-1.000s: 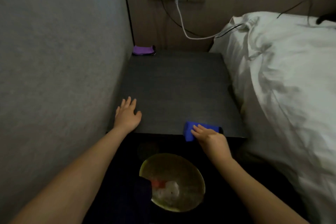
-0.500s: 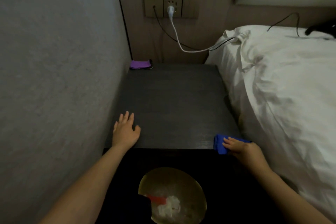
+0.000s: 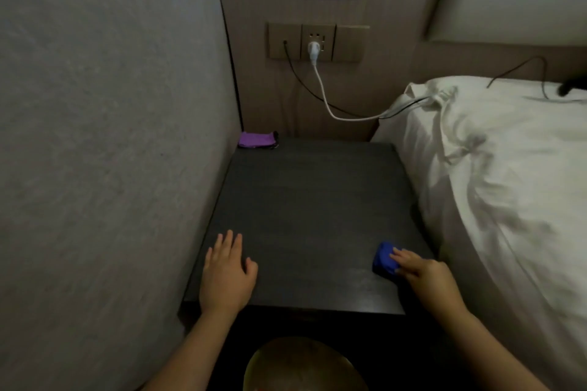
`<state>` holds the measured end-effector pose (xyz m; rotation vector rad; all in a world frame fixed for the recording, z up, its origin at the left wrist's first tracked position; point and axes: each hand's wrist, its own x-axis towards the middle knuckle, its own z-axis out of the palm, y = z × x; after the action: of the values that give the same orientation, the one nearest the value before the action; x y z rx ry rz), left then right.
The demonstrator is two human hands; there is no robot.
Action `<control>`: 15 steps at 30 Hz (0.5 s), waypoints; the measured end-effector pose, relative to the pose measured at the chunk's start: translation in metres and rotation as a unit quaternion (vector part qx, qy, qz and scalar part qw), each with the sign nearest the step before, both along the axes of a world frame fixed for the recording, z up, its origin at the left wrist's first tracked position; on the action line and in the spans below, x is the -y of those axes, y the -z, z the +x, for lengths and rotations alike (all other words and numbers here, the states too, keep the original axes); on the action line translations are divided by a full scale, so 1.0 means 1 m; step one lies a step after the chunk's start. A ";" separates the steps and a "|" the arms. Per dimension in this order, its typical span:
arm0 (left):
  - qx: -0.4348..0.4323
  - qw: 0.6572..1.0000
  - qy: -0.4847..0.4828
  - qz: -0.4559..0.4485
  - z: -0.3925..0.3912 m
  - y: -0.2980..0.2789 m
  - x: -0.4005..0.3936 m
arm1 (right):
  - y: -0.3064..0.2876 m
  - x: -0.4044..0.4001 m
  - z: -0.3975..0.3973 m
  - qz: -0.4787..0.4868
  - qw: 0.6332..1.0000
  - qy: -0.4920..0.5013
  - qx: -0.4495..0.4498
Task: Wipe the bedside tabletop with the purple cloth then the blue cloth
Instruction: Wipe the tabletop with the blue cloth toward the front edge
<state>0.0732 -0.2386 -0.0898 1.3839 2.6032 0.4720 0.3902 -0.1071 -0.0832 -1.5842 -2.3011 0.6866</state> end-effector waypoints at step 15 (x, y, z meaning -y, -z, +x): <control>0.266 0.945 -0.165 0.099 -0.047 -0.041 -0.022 | -0.014 0.011 -0.231 0.048 0.978 -0.195 0.049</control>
<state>0.0266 -0.2164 -0.0491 0.7109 2.3646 1.0174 0.1592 -0.1184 -0.0689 -1.1569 -2.7082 0.5785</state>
